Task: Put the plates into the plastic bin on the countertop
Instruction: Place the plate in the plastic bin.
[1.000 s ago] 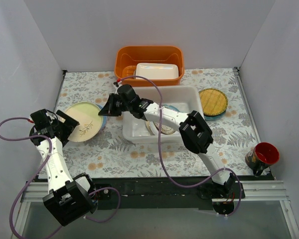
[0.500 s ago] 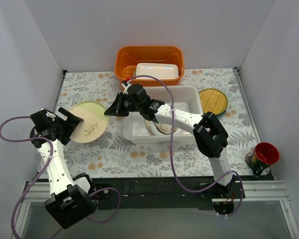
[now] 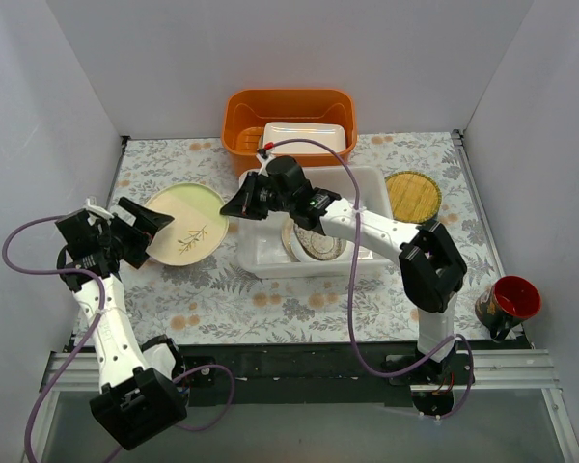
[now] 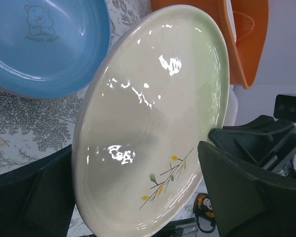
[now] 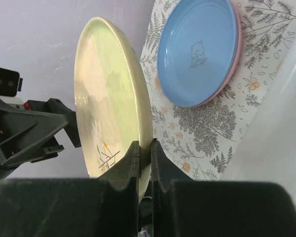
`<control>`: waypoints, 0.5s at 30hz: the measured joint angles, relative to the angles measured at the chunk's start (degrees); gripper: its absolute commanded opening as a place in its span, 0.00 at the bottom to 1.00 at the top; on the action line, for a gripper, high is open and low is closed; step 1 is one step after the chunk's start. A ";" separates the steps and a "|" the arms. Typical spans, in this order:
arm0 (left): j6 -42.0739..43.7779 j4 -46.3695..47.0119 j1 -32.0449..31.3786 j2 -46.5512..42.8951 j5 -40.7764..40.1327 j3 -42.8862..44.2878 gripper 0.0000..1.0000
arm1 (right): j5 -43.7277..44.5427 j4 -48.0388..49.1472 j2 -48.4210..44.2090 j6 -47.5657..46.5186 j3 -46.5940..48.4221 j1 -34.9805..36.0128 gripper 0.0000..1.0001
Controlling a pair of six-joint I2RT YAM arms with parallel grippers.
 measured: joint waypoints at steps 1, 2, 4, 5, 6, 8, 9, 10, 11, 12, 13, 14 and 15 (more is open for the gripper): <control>-0.07 0.15 -0.17 0.00 0.68 0.00 0.94 | -0.02 0.04 -0.24 0.00 -0.52 -0.24 0.01; -0.15 0.35 -0.33 0.00 1.36 0.00 0.94 | -0.04 -0.13 -0.31 0.00 -0.79 -0.50 0.01; -0.35 1.05 -0.68 0.00 2.67 0.00 0.94 | -0.28 0.09 -0.42 0.04 -1.57 -1.14 0.01; -0.44 1.64 -0.98 0.00 3.72 0.00 0.95 | -0.48 0.13 -0.57 0.09 -2.16 -1.44 0.01; -0.52 2.10 -1.18 0.00 4.44 0.00 0.95 | -0.68 0.31 -0.85 0.26 -2.93 -1.84 0.01; -0.55 3.19 -1.68 0.17 6.14 0.00 0.96 | -1.20 0.68 -1.75 0.85 -4.72 -2.54 0.01; -0.48 3.50 -1.95 0.39 6.78 0.00 0.96 | -1.42 0.83 -2.29 0.98 -5.44 -2.91 0.01; -0.37 3.76 -2.21 0.63 7.37 0.00 0.97 | -1.49 1.03 -2.93 1.05 -6.19 -3.23 0.01; -0.22 4.09 -2.43 0.92 7.82 0.00 0.97 | -1.51 1.18 -3.58 1.01 -6.82 -3.65 0.01; -0.02 4.35 -2.49 1.18 8.15 0.00 0.98 | -1.62 1.51 -4.31 1.01 -7.61 -4.09 0.01; 0.13 4.66 -2.60 1.44 8.46 0.00 0.98 | -1.75 1.81 -5.05 1.01 -8.50 -4.55 0.01; 0.39 5.05 -2.71 1.64 8.68 0.00 0.98 | -1.86 1.84 -5.75 0.98 -9.18 -4.92 0.01; 0.61 5.42 -2.73 1.88 8.90 -0.02 0.98 | -1.97 1.84 -6.27 0.96 -9.70 -5.29 0.01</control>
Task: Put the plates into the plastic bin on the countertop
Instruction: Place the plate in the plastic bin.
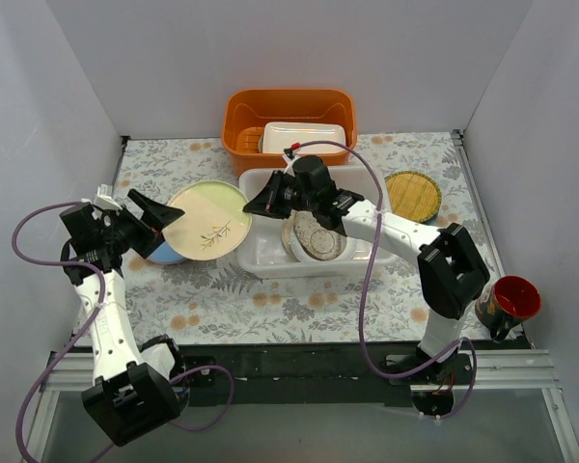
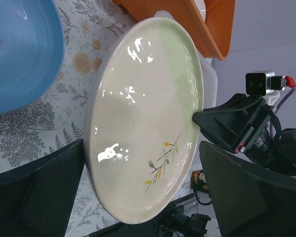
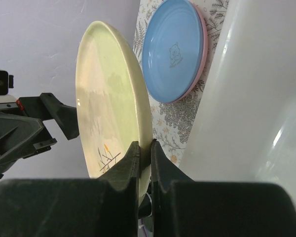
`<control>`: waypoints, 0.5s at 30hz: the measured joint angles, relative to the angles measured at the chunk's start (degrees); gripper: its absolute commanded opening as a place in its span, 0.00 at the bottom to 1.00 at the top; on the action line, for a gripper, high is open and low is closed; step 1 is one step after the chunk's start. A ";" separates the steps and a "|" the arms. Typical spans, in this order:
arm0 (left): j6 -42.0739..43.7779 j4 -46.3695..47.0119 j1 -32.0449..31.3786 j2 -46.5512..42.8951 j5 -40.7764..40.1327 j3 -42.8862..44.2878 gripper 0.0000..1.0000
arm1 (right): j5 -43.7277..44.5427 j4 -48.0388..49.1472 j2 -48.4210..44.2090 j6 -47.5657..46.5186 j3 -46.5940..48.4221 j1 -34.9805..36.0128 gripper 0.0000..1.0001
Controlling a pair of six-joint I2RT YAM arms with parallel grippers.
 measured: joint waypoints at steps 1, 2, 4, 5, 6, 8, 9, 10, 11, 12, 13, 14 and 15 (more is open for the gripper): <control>0.15 0.57 -0.07 0.15 0.20 -0.15 0.98 | -0.20 -0.02 -0.39 -0.04 -0.39 -0.42 0.01; 0.31 0.92 -0.09 0.22 0.26 -0.37 0.98 | -0.31 0.00 -0.70 -0.09 -0.74 -0.72 0.01; 0.42 1.99 -0.26 0.22 0.48 -1.20 0.98 | -0.55 0.15 -1.42 -0.13 -1.84 -1.44 0.01; 0.44 2.51 -0.42 0.22 0.48 -1.79 0.98 | -0.72 0.37 -1.86 -0.15 -2.64 -1.90 0.01; 0.46 3.04 -0.59 0.26 0.46 -2.49 0.98 | -0.76 0.37 -2.21 -0.11 -3.30 -2.23 0.01; 0.44 3.58 -0.94 0.39 0.46 -3.48 0.98 | -0.96 0.33 -2.69 -0.13 -4.31 -2.95 0.01; 0.44 3.87 -1.11 0.46 0.46 -3.96 0.98 | -1.03 0.42 -2.95 -0.13 -4.85 -3.26 0.01; 0.42 4.02 -1.25 0.55 0.44 -4.24 0.98 | -1.09 0.35 -3.26 -0.13 -5.35 -3.67 0.01; 0.44 4.26 -1.42 0.66 0.44 -4.50 0.98 | -1.16 0.48 -3.58 -0.13 -5.92 -4.04 0.01; 0.42 4.52 -1.57 0.74 0.44 -4.74 0.98 | -1.25 0.50 -4.04 -0.07 -6.60 -4.46 0.01; 0.39 4.68 -1.73 0.83 0.42 -4.94 0.98 | -1.36 0.52 -4.55 -0.04 -7.28 -4.92 0.01; 0.33 4.81 -1.90 0.90 0.42 -5.09 0.98 | -1.46 0.59 -5.11 -0.02 -7.82 -5.35 0.01; 0.28 4.83 -2.01 0.96 0.39 -5.16 0.98 | -1.53 0.44 -5.55 -0.04 -8.11 -5.77 0.01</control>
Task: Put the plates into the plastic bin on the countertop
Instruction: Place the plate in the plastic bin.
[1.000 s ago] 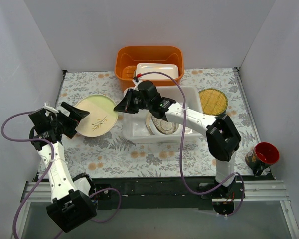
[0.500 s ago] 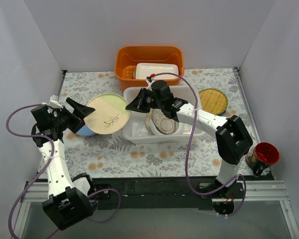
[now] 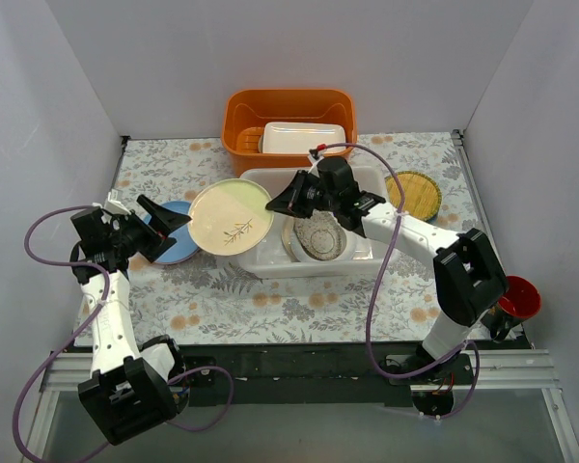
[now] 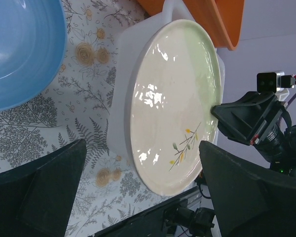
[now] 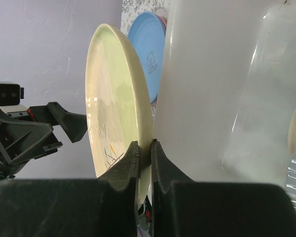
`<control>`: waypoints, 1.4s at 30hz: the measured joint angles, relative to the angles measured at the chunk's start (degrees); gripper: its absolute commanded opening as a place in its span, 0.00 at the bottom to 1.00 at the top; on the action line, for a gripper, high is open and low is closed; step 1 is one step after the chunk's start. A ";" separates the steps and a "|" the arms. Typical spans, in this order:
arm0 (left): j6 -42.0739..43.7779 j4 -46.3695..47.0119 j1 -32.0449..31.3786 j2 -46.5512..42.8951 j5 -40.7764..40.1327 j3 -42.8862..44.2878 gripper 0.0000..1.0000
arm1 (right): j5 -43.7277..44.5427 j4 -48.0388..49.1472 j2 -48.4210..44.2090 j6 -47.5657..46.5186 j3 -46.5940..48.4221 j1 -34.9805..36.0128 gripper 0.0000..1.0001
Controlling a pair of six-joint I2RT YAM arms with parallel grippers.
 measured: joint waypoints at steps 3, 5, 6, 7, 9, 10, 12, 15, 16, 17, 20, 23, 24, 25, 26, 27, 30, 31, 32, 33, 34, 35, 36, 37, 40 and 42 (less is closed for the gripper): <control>-0.02 0.33 -0.33 0.00 0.00 -0.02 0.98 | -0.24 0.11 -1.09 0.02 -0.61 -1.05 0.01; -0.04 0.72 -0.50 0.00 -0.02 -0.02 0.98 | -0.55 0.46 -1.73 0.02 -0.81 -1.84 0.01; -0.04 0.87 -0.63 0.00 -0.02 -0.04 0.98 | -0.68 0.76 -1.99 0.00 -0.96 -2.12 0.01; -0.07 1.01 -0.70 0.00 -0.04 -0.07 0.98 | -0.74 1.27 -2.45 0.00 -1.49 -2.45 0.01; -0.17 1.42 -0.94 -0.02 -0.09 -0.50 0.98 | -0.87 1.46 -3.76 0.04 -2.84 -3.17 0.01; -0.24 1.49 -1.05 -0.02 -0.13 -0.79 0.98 | -0.94 1.62 -4.46 0.02 -3.63 -3.56 0.01; -0.44 1.40 -1.31 -0.02 -0.28 -1.18 0.98 | -1.31 1.60 -5.77 -0.04 -5.14 -4.35 0.01; -0.92 1.75 -1.79 -0.04 -0.39 -1.49 0.98 | -2.12 1.81 -7.26 -0.17 -7.30 -5.60 0.01; -1.14 1.88 -2.01 -0.04 -0.44 -1.55 0.98 | -2.32 1.88 -7.80 -0.17 -8.15 -6.08 0.01; -1.31 2.10 -2.32 -0.04 -0.48 -1.62 0.98 | -2.43 1.90 -8.22 -0.17 -8.81 -6.45 0.01; -2.03 2.67 -3.67 -0.11 -0.94 -1.66 0.98 | -2.64 2.16 -10.25 -0.24 -11.69 -8.11 0.01; -2.82 3.10 -5.18 -0.13 -1.64 -1.68 0.98 | -2.82 2.12 -11.96 -0.26 -13.86 -9.40 0.01; -3.10 3.32 -5.81 -0.13 -1.95 -1.79 0.98 | -2.86 2.27 -12.61 -0.26 -14.62 -9.79 0.01; -3.43 3.52 -6.47 -0.13 -2.29 -1.84 0.98 | -2.95 2.34 -13.31 -0.28 -15.47 -10.32 0.01; -3.82 3.76 -7.15 -0.13 -2.62 -1.90 0.98 | -3.04 2.38 -14.16 -0.28 -16.46 -10.91 0.01; -4.07 4.02 -7.69 -0.13 -2.86 -1.95 0.98 | -3.13 2.32 -14.78 -0.28 -17.09 -11.26 0.01; -5.60 5.84 -10.25 -0.13 -3.96 -2.80 0.98 | -3.85 2.12 -17.27 -0.61 -19.30 -12.92 0.01; -6.19 6.25 -11.15 -0.11 -4.48 -3.15 0.98 | -4.04 1.92 -18.08 -0.83 -19.96 -13.55 0.01; -6.75 6.84 -12.13 -0.11 -4.94 -3.61 0.98 | -4.33 1.66 -18.86 -1.11 -20.59 -14.19 0.01; -7.32 7.13 -13.07 -0.11 -5.40 -3.89 0.98 | -4.57 1.53 -19.63 -1.36 -21.11 -14.93 0.01; -8.00 7.80 -14.38 -0.09 -6.05 -4.28 0.98 | -4.90 1.03 -20.35 -1.60 -21.51 -15.78 0.01; -8.61 8.39 -15.47 -0.07 -6.54 -4.57 0.98 | -5.18 0.87 -21.14 -1.84 -21.99 -16.63 0.01; -9.27 8.94 -16.74 0.02 -7.08 -4.72 0.98 | -5.35 0.48 -21.88 -2.05 -22.43 -17.51 0.01; -9.94 9.53 -18.03 0.15 -7.67 -4.79 0.98 | -5.49 0.26 -22.62 -2.34 -22.88 -18.45 0.01; -11.85 11.87 -21.77 1.01 -9.66 -4.87 0.98 | -5.88 -0.76 -24.37 -3.48 -23.85 -21.07 0.01; -13.05 13.64 -25.22 2.16 -11.10 -4.92 0.98 | -6.10 -1.62 -25.27 -4.11 -24.35 -22.47 0.01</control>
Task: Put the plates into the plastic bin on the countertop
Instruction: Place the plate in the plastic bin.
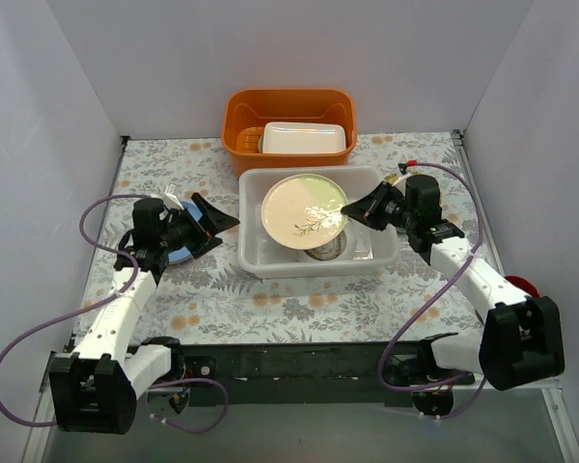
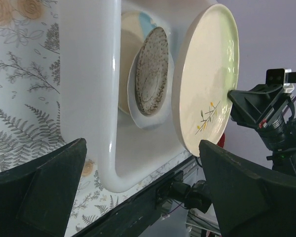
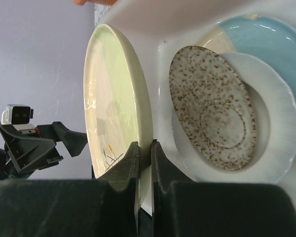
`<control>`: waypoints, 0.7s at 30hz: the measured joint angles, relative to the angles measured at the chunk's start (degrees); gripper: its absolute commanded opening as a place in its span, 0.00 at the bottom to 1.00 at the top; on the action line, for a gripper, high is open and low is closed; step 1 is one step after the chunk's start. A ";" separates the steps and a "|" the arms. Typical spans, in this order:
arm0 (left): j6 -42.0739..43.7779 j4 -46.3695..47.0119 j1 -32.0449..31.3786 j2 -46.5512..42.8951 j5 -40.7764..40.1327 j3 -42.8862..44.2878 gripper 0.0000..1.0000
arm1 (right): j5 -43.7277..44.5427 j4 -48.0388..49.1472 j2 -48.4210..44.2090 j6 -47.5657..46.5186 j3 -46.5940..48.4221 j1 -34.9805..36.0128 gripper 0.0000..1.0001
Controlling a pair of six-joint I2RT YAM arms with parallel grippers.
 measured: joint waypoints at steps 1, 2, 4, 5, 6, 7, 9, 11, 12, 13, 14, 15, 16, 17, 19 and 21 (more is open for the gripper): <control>-0.57 0.76 -1.70 0.72 -0.79 -0.02 0.98 | -0.11 -0.46 -0.46 -0.44 -0.33 -0.81 0.01; -1.09 1.42 -3.19 1.46 -1.44 0.00 0.98 | -0.31 -0.98 -1.05 -0.76 -0.79 -1.68 0.01; -1.99 2.82 -6.05 2.99 -2.84 0.00 0.98 | -0.52 -1.90 -1.90 -1.36 -1.51 -2.84 0.01; -2.38 3.32 -7.19 3.82 -3.41 0.00 0.98 | -0.66 -2.49 -2.40 -1.75 -1.90 -3.52 0.01; -2.64 3.72 -8.26 4.61 -4.13 0.00 0.98 | -0.79 -2.71 -2.73 -2.19 -2.25 -4.11 0.01; -2.91 4.17 -9.18 5.31 -4.66 0.00 0.98 | -0.83 -3.15 -3.02 -2.40 -2.51 -4.55 0.01; -3.45 4.85 -10.78 6.47 -5.86 0.04 0.98 | -0.90 -4.09 -3.43 -2.82 -2.82 -5.31 0.01; -3.78 5.25 -11.78 7.32 -7.08 0.33 0.98 | -0.96 -4.37 -3.96 -3.43 -3.45 -5.97 0.01; -3.89 5.29 -12.22 7.65 -7.63 0.55 0.98 | -0.96 -4.98 -4.15 -3.65 -3.54 -6.25 0.01; -3.91 5.31 -12.66 7.82 -8.17 0.68 0.98 | -0.98 -5.14 -4.24 -3.89 -3.74 -6.38 0.01; -3.93 5.31 -13.18 7.91 -8.87 0.76 0.98 | -1.01 -5.25 -4.28 -4.11 -3.89 -6.58 0.01; -3.93 5.16 -13.53 7.91 -9.51 0.87 0.98 | -0.98 -5.29 -4.28 -4.31 -4.15 -6.64 0.01; -3.93 5.14 -13.86 7.91 -9.64 0.92 0.98 | -0.98 -5.40 -4.28 -4.42 -4.42 -6.67 0.01; -3.91 4.92 -14.16 7.91 -9.97 1.09 0.98 | -0.94 -5.53 -4.28 -4.66 -4.52 -6.69 0.01; -3.91 4.13 -14.58 7.93 -10.29 1.75 0.98 | -0.83 -5.57 -4.26 -5.20 -4.59 -6.75 0.01; -3.87 3.28 -14.84 7.93 -10.47 2.34 0.98 | -0.81 -5.55 -4.13 -5.53 -4.61 -6.80 0.01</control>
